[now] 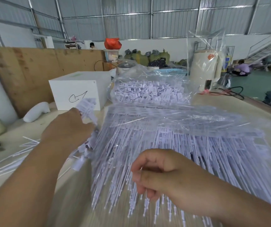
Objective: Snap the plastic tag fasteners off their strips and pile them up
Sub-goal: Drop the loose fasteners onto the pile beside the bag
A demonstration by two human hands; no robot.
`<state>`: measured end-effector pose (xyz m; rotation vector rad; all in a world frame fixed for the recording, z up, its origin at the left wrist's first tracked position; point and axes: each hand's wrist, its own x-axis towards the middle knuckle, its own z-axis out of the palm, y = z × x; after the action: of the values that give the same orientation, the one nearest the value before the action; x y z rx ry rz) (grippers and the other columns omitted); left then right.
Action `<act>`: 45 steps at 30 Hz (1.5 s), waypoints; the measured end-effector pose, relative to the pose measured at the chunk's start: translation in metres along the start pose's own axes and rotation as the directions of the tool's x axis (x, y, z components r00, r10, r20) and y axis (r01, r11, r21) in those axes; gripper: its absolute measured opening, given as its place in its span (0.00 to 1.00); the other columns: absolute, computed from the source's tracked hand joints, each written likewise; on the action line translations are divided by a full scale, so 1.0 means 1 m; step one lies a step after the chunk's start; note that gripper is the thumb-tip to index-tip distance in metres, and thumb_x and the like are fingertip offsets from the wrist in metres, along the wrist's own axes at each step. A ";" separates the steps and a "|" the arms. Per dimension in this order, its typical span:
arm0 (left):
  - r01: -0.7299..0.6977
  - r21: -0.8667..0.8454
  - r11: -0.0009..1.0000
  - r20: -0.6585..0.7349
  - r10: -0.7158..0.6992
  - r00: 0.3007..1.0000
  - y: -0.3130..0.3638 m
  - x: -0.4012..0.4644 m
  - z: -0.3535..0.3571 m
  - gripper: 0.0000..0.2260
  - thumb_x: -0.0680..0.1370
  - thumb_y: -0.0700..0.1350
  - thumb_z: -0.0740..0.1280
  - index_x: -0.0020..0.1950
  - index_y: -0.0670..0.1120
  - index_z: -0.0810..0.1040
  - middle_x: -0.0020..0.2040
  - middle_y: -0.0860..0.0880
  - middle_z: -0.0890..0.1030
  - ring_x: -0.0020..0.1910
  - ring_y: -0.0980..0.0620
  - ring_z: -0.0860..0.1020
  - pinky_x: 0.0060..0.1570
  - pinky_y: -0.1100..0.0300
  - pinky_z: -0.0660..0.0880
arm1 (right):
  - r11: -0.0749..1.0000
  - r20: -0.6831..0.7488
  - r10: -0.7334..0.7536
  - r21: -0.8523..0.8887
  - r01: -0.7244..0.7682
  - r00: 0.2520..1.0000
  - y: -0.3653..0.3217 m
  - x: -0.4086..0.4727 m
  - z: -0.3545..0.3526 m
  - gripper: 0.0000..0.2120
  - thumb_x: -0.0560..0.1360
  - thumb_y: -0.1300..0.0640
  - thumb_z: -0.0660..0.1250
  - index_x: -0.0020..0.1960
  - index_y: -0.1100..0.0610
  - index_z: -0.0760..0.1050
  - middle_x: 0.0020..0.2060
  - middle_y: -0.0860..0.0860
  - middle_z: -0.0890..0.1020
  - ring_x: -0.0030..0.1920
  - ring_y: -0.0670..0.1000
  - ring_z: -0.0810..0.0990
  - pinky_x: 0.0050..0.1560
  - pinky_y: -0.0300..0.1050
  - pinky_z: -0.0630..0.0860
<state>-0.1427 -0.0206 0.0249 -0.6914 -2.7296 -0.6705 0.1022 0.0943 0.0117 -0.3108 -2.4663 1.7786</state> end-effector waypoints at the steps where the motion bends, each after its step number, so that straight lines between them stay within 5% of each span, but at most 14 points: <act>1: 0.001 0.039 0.999 -0.039 0.000 0.999 -0.004 0.003 0.003 0.10 0.74 0.51 0.65 0.47 0.46 0.70 0.36 0.48 0.74 0.38 0.44 0.76 0.39 0.54 0.73 | 0.999 -0.022 -0.012 -0.038 0.011 1.000 0.000 0.000 -0.001 0.05 0.73 0.49 0.69 0.45 0.50 0.79 0.37 0.49 0.84 0.36 0.46 0.81 0.46 0.50 0.80; 4: -0.004 0.154 0.988 -0.093 0.018 0.996 -0.008 0.008 0.010 0.11 0.76 0.49 0.63 0.49 0.41 0.73 0.38 0.44 0.74 0.40 0.41 0.75 0.42 0.53 0.73 | 0.977 -0.133 -0.073 -0.208 0.045 0.988 0.002 0.000 -0.007 0.06 0.73 0.45 0.68 0.46 0.46 0.78 0.38 0.51 0.84 0.36 0.55 0.81 0.43 0.53 0.79; 7: 0.031 0.292 0.956 -0.014 -0.028 1.000 -0.008 0.007 0.017 0.11 0.77 0.48 0.60 0.54 0.43 0.74 0.50 0.43 0.74 0.52 0.41 0.74 0.48 0.52 0.71 | 0.869 -0.243 -0.240 -0.485 0.096 0.940 0.010 0.004 -0.021 0.04 0.77 0.50 0.66 0.44 0.48 0.77 0.35 0.45 0.81 0.31 0.43 0.76 0.34 0.38 0.73; 12: -0.063 0.280 0.958 -0.138 0.105 0.985 0.007 -0.006 0.018 0.14 0.77 0.48 0.64 0.60 0.43 0.76 0.55 0.42 0.75 0.56 0.38 0.73 0.53 0.47 0.70 | 0.635 -0.300 -0.383 -0.773 0.013 0.874 0.023 0.012 -0.046 0.09 0.80 0.56 0.60 0.50 0.54 0.79 0.49 0.46 0.79 0.53 0.45 0.72 0.54 0.40 0.70; 14: -0.282 0.087 0.955 -0.270 0.295 0.917 0.022 -0.017 0.018 0.12 0.75 0.43 0.69 0.57 0.41 0.79 0.52 0.40 0.78 0.52 0.37 0.75 0.52 0.45 0.73 | 0.561 -0.299 -0.411 -0.828 -0.020 0.861 0.027 0.015 -0.054 0.10 0.80 0.60 0.59 0.52 0.59 0.79 0.53 0.51 0.79 0.59 0.51 0.71 0.60 0.41 0.68; 16: -0.525 -0.136 0.840 -0.285 0.475 0.833 0.041 -0.034 0.017 0.06 0.75 0.41 0.68 0.51 0.42 0.81 0.47 0.45 0.80 0.47 0.44 0.77 0.49 0.50 0.75 | 0.506 -0.306 -0.388 -0.859 -0.076 0.870 0.029 0.016 -0.059 0.11 0.80 0.61 0.58 0.55 0.61 0.78 0.56 0.53 0.78 0.63 0.54 0.71 0.64 0.40 0.65; 19: -0.699 -0.328 0.635 -0.112 0.709 0.696 0.063 -0.060 0.026 0.06 0.76 0.47 0.64 0.47 0.49 0.81 0.44 0.56 0.77 0.45 0.59 0.74 0.48 0.61 0.72 | 0.410 -0.301 -0.315 -0.898 -0.157 0.900 0.034 0.019 -0.064 0.13 0.79 0.59 0.58 0.61 0.58 0.73 0.60 0.52 0.76 0.66 0.54 0.68 0.69 0.42 0.60; 22: -0.747 -0.367 0.553 0.039 0.812 0.582 0.070 -0.072 0.042 0.10 0.77 0.53 0.64 0.54 0.51 0.81 0.51 0.57 0.77 0.53 0.58 0.73 0.55 0.63 0.68 | 0.365 -0.372 -0.253 -0.891 -0.268 0.893 0.032 0.022 -0.062 0.16 0.78 0.54 0.58 0.65 0.54 0.67 0.65 0.50 0.71 0.66 0.54 0.66 0.69 0.47 0.61; 26: -0.752 -0.290 0.592 0.071 0.797 0.600 0.063 -0.068 0.050 0.19 0.76 0.58 0.67 0.65 0.54 0.76 0.63 0.60 0.72 0.65 0.61 0.66 0.66 0.63 0.61 | 0.377 -0.497 -0.245 -0.840 -0.390 0.833 0.022 0.015 -0.067 0.14 0.76 0.53 0.57 0.60 0.53 0.67 0.48 0.49 0.69 0.57 0.55 0.69 0.54 0.48 0.65; 32: -0.697 -0.334 0.635 0.048 0.750 0.660 0.066 -0.069 0.047 0.18 0.75 0.51 0.71 0.64 0.53 0.77 0.61 0.60 0.72 0.63 0.62 0.66 0.63 0.77 0.54 | 0.282 -0.550 -0.119 -0.817 -0.503 0.827 0.020 0.010 -0.076 0.18 0.73 0.56 0.58 0.62 0.53 0.66 0.58 0.49 0.69 0.62 0.56 0.66 0.69 0.53 0.62; 39: -0.678 -0.350 0.647 0.065 0.739 0.671 0.067 -0.073 0.048 0.18 0.75 0.51 0.71 0.64 0.54 0.76 0.62 0.62 0.70 0.64 0.65 0.63 0.60 0.81 0.51 | 0.282 -0.572 -0.244 -0.814 -0.507 0.783 0.016 0.009 -0.079 0.19 0.71 0.60 0.60 0.61 0.52 0.69 0.51 0.49 0.73 0.57 0.54 0.67 0.60 0.51 0.64; 45: -0.683 -0.405 0.608 -0.042 0.734 0.678 0.075 -0.082 0.041 0.18 0.74 0.52 0.69 0.64 0.56 0.75 0.64 0.64 0.67 0.67 0.67 0.62 0.65 0.75 0.54 | 0.290 -0.552 -0.476 -0.833 -0.471 0.684 0.002 0.002 -0.070 0.19 0.64 0.63 0.66 0.54 0.56 0.75 0.45 0.53 0.78 0.51 0.59 0.72 0.50 0.53 0.62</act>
<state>-0.0399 0.0269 -0.0106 -1.8444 -2.0918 -0.9694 0.1132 0.1607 0.0321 -0.8690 -2.3799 -0.3074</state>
